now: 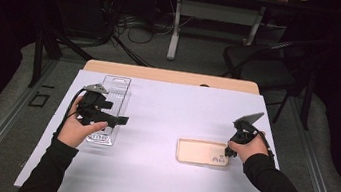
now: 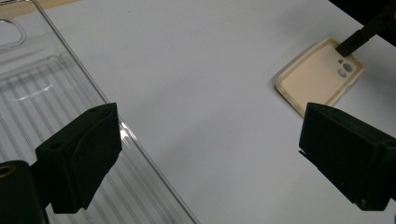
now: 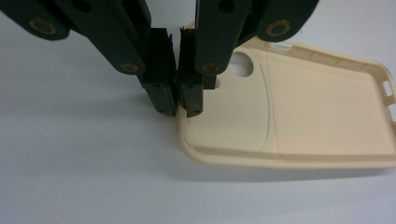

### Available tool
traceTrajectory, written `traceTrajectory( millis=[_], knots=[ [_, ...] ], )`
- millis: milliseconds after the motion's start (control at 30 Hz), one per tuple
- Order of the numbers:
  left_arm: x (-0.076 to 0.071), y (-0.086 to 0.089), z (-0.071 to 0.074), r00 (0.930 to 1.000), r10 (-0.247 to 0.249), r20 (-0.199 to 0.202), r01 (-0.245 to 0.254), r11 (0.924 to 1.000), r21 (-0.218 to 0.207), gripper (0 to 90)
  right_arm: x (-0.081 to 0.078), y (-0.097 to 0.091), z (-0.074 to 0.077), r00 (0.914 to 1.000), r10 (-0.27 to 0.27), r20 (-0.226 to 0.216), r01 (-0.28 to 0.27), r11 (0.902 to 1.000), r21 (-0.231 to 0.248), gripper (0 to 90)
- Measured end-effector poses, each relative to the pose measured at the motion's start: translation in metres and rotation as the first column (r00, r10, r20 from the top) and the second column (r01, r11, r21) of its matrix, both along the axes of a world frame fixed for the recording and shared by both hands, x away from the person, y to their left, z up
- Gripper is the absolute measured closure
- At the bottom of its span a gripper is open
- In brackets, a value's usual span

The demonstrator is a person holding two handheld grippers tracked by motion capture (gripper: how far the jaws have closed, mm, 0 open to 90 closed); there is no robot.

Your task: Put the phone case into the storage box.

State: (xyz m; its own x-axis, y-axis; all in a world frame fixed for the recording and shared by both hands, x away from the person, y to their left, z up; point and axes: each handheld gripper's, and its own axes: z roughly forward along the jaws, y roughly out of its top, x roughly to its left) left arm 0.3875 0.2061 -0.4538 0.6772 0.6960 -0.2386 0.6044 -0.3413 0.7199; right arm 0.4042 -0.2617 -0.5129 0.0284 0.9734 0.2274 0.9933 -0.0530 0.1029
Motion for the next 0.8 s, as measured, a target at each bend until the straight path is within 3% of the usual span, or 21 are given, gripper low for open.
traceTrajectory(
  millis=[200, 233, 267, 433, 467, 500, 533, 600, 800],
  knots=[
    [0.0, 0.0, 0.0, 1.0, 0.002, 0.0, -0.002, 1.0, -0.002, 6.0, 0.001, 0.002, 0.01, 0.9996, -0.006, 0.029, 0.005, 0.9997, 0.023, 86.2],
    [0.0, 0.0, 0.0, 1.0, 0.002, 0.0, -0.002, 1.0, -0.002, 6.0, 0.002, 0.002, 0.014, 0.9999, 0.003, 0.011, -0.004, 0.9998, 0.018, 86.2],
    [0.0, 0.0, 0.0, 1.0, 0.002, 0.001, -0.002, 1.0, -0.002, 6.0, 0.002, 0.004, 0.015, 0.9996, 0.009, 0.028, -0.009, 1.0, 0.002, 86.2],
    [0.0, -0.001, 0.0, 1.0, 0.0, 0.001, 0.0, 1.0, -0.001, 6.0, 0.005, 0.008, 0.023, 0.9961, 0.006, 0.087, -0.01, 0.9989, 0.046, 86.2],
    [0.0, -0.001, 0.0, 1.0, 0.0, 0.001, 0.0, 1.0, 0.0, 6.0, 0.006, 0.01, 0.027, 0.9983, 0.005, 0.057, -0.006, 0.9996, 0.026, 86.2],
    [0.0, -0.001, 0.0, 1.0, -0.001, 0.001, 0.001, 1.0, 0.0, 6.0, 0.007, 0.009, 0.029, 0.9982, 0.025, 0.054, -0.027, 0.9989, 0.038, 86.2],
    [0.0, -0.001, 0.0, 1.0, -0.001, 0.001, 0.001, 1.0, 0.001, 6.0, 0.008, 0.013, 0.029, 0.9971, 0.003, 0.076, -0.005, 0.9994, 0.033, 86.2],
    [0.0, 0.0, 0.0, 1.0, -0.001, 0.003, 0.001, 1.0, 0.003, 6.0, 0.009, 0.014, 0.031, 0.9946, 0.008, 0.103, -0.014, 0.9984, 0.055, 86.2],
    [0.0, 0.0, 0.0, 1.0, 0.0, 0.001, 0.0, 1.0, -0.001, 6.0, 0.014, 0.02, 0.037, 0.9919, 0.025, 0.124, -0.031, 0.9983, 0.049, 86.2]
  ],
)
